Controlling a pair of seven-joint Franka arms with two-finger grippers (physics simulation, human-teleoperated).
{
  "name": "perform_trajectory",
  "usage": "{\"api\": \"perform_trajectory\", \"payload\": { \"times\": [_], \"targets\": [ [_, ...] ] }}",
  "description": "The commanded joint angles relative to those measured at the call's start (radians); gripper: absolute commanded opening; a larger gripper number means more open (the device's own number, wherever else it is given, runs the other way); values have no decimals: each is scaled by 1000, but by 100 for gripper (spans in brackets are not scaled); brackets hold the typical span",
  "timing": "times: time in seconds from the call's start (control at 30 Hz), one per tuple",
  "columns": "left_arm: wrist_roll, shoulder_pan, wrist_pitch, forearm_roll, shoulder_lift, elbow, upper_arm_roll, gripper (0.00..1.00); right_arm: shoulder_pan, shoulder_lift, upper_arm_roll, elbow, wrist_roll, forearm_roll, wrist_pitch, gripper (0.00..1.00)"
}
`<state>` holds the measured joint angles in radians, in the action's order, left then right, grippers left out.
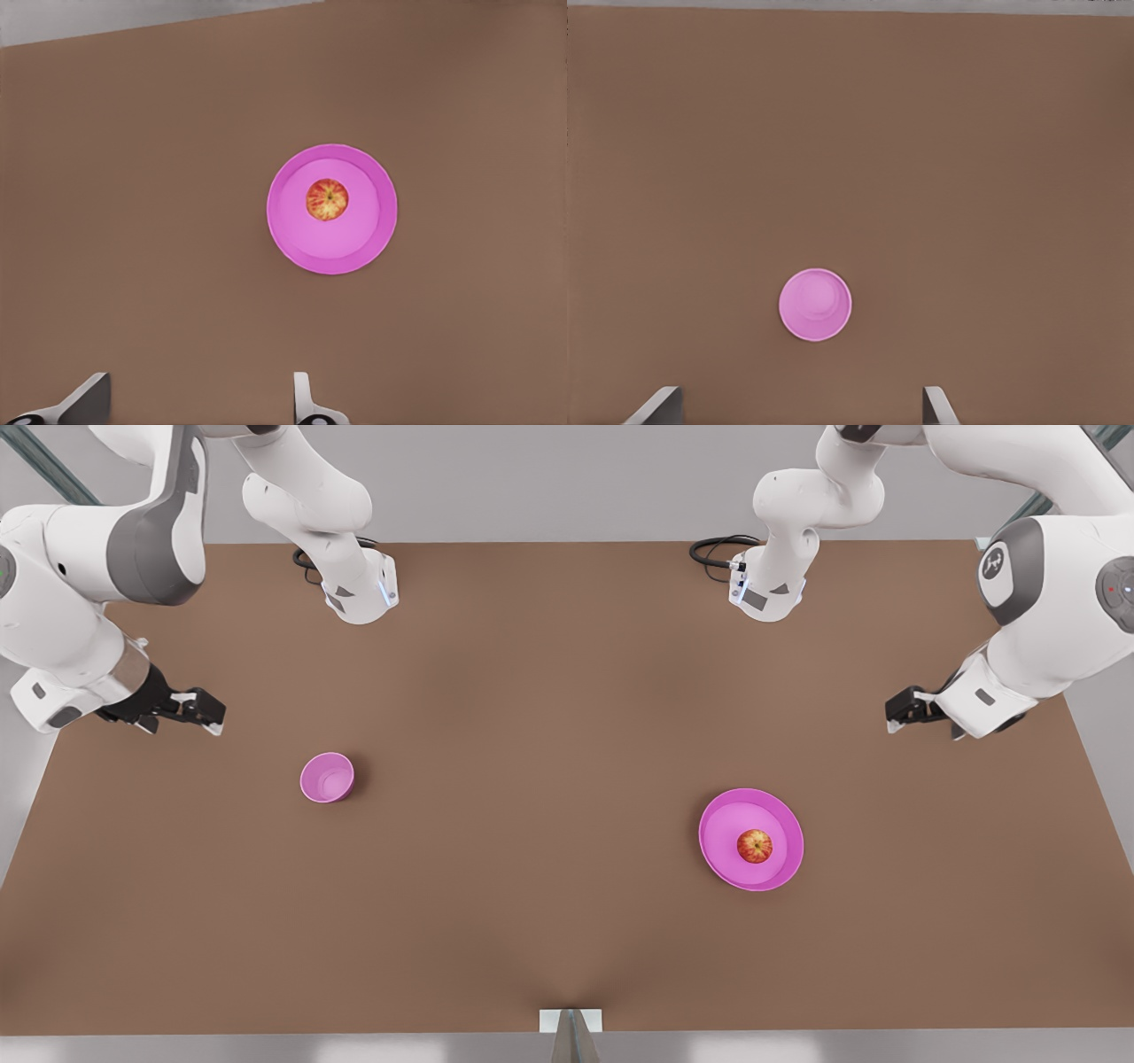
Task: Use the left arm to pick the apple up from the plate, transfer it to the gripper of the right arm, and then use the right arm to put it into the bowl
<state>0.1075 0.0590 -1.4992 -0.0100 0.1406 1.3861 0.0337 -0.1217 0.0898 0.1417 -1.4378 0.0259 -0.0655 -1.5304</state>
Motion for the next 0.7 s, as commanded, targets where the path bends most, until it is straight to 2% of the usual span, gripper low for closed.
{"api": "perform_trajectory", "payload": {
  "times": [0.0, 0.1, 0.17, 0.2, 0.33, 0.5, 0.6, 0.67],
  "targets": [
    [-12, -1, -49, 2, -1, -1, 0, 100, -4, -1, 1, 0, 9, 1, -20, 100],
    [-12, 25, -85, 7, 42, 5, -5, 100, -4, -1, 1, 0, 9, 1, -20, 100],
    [-68, 50, -278, 56, 77, 122, -5, 100, -6, 2, 1, 2, 9, 1, -20, 100],
    [-155, 110, -383, 53, 94, 186, -3, 100, -6, 2, -1, 2, 9, 1, -22, 100],
    [-265, 147, -625, 27, 296, 218, -3, 100, -9, 10, -5, 2, 11, 1, -30, 100],
    [-267, 153, -783, 31, 433, 218, -3, 100, -9, 16, -7, 4, 9, 3, -25, 100],
    [-301, 174, -812, 33, 447, 252, -5, 100, -7, 18, -7, 2, 8, 3, -20, 100],
    [-336, 182, -882, 33, 441, 335, -5, 100, -7, 18, -7, 0, 8, 3, -20, 100]
  ]
}}
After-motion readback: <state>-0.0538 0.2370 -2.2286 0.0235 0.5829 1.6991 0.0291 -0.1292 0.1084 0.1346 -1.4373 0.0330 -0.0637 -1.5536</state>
